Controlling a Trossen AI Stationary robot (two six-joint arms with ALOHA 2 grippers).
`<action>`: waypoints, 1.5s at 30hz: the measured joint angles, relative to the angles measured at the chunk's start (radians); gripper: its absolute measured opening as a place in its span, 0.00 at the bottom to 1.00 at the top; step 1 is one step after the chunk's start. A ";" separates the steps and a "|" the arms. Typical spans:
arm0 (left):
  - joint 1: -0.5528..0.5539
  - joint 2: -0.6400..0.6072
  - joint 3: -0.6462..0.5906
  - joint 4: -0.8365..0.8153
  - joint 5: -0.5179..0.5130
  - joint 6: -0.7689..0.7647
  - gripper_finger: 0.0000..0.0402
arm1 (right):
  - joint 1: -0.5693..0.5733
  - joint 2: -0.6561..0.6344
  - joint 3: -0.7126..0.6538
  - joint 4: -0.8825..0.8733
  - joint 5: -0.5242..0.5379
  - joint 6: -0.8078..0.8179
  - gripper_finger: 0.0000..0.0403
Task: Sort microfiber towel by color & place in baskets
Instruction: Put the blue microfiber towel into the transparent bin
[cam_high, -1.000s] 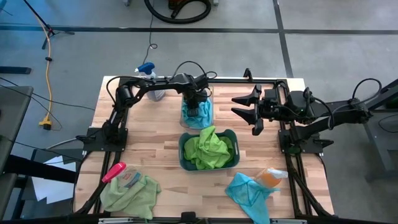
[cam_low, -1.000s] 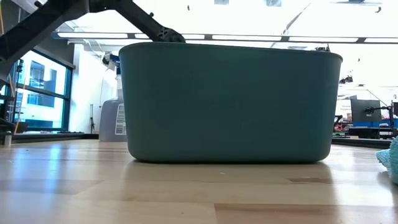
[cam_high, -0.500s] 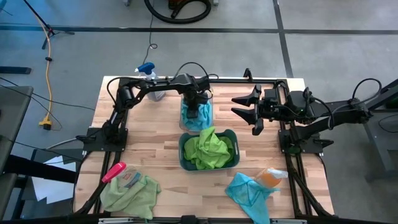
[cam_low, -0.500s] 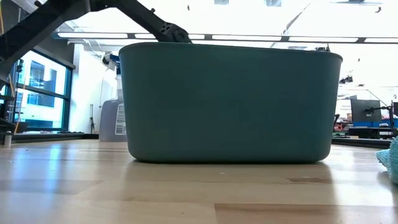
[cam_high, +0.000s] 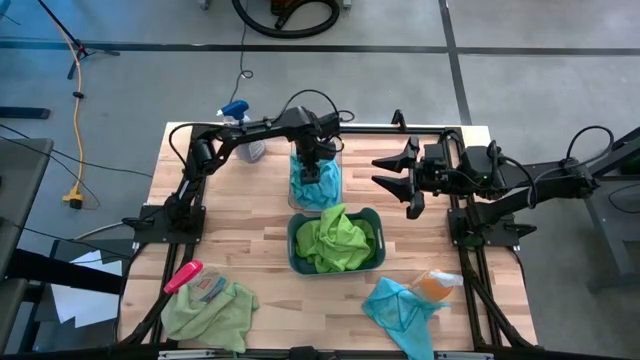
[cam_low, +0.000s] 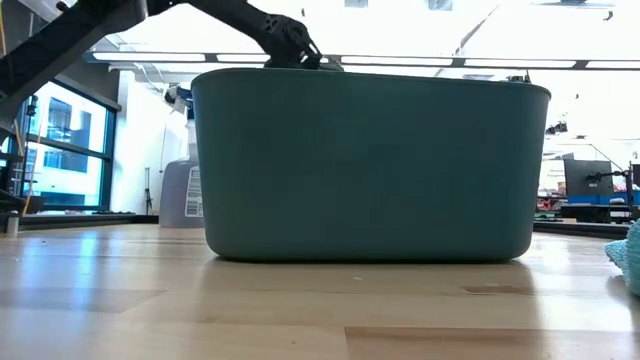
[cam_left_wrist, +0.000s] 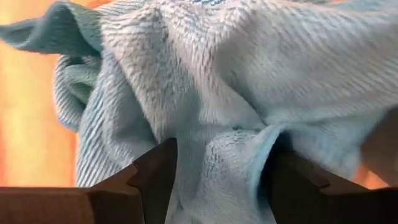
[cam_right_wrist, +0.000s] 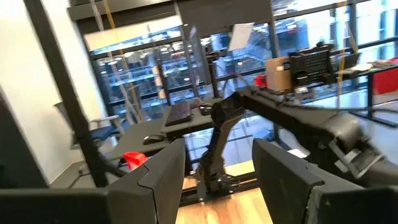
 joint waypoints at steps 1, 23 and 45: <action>0.000 0.000 0.021 -0.021 0.000 -0.007 0.52 | 0.000 0.000 0.000 0.000 -0.007 0.000 0.46; 0.051 -0.067 0.400 -0.286 0.000 -0.288 0.51 | 0.000 0.000 0.000 -0.005 -0.040 -0.105 0.46; -0.347 -0.892 -0.467 0.658 -0.097 -0.542 0.51 | 0.000 0.000 0.000 -0.043 -0.040 -0.105 0.46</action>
